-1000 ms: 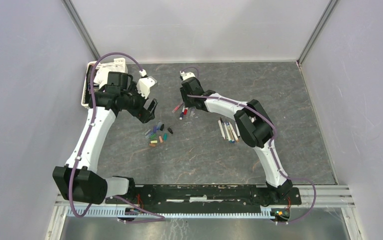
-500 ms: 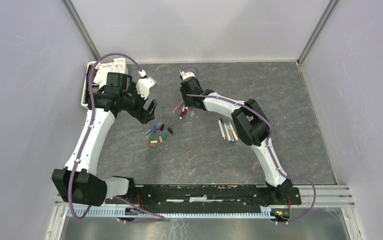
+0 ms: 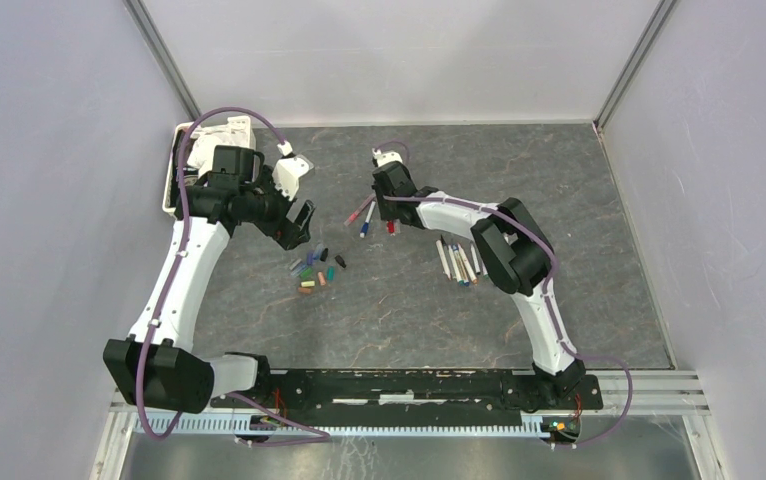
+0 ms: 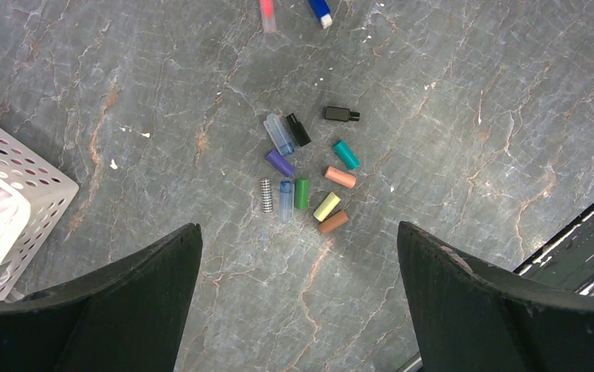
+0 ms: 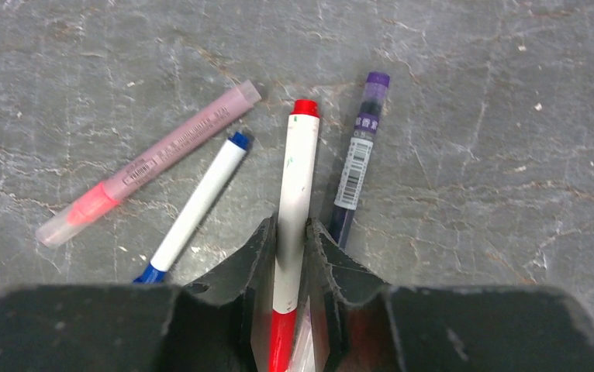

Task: Open the pen caps
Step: Pick up the pen from the center of the board.

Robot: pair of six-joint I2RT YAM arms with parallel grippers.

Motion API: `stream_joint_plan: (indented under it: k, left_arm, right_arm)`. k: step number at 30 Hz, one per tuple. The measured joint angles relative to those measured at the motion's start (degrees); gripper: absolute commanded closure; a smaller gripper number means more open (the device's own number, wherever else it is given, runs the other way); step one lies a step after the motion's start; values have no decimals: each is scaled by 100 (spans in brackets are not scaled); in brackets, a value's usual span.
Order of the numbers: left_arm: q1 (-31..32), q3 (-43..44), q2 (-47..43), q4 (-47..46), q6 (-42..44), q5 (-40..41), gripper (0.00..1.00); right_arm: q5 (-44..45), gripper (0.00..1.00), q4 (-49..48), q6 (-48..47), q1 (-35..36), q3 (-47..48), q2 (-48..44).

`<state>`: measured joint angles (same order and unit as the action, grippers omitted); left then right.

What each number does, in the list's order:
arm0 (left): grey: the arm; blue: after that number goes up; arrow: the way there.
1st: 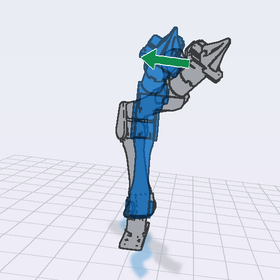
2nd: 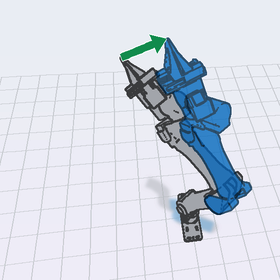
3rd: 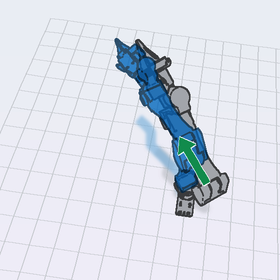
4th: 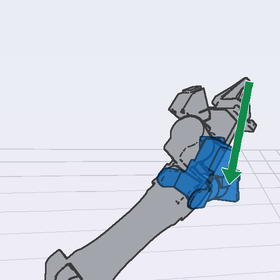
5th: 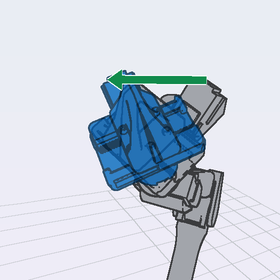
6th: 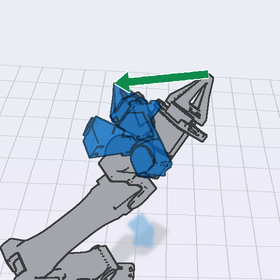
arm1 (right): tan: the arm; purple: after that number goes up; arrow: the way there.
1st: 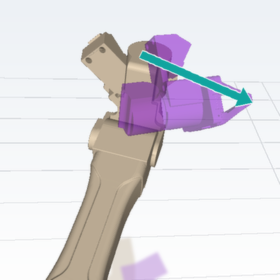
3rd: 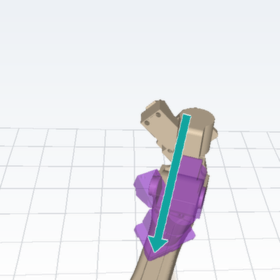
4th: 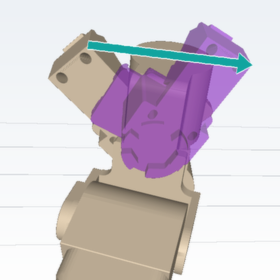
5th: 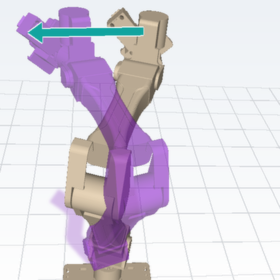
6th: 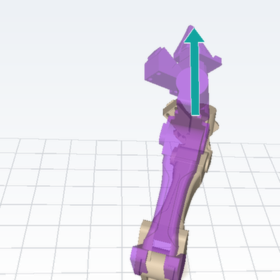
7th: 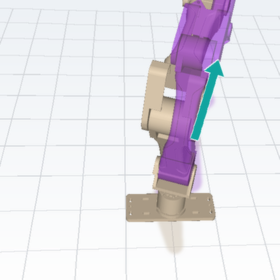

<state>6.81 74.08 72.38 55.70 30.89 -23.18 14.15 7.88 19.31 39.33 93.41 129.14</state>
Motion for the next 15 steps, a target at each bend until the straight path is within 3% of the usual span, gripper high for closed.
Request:
stream_joint_plan:
  k: [8,15]
  left_arm:
    - [0,0,0,79,0,-118,0]
    - [0,2,0,160,0,-120,0]
  right_arm:
    - [-94,77,-57,42,-44,-251,-160]
    - [-308,92,-59,199,-57,-251,-160]
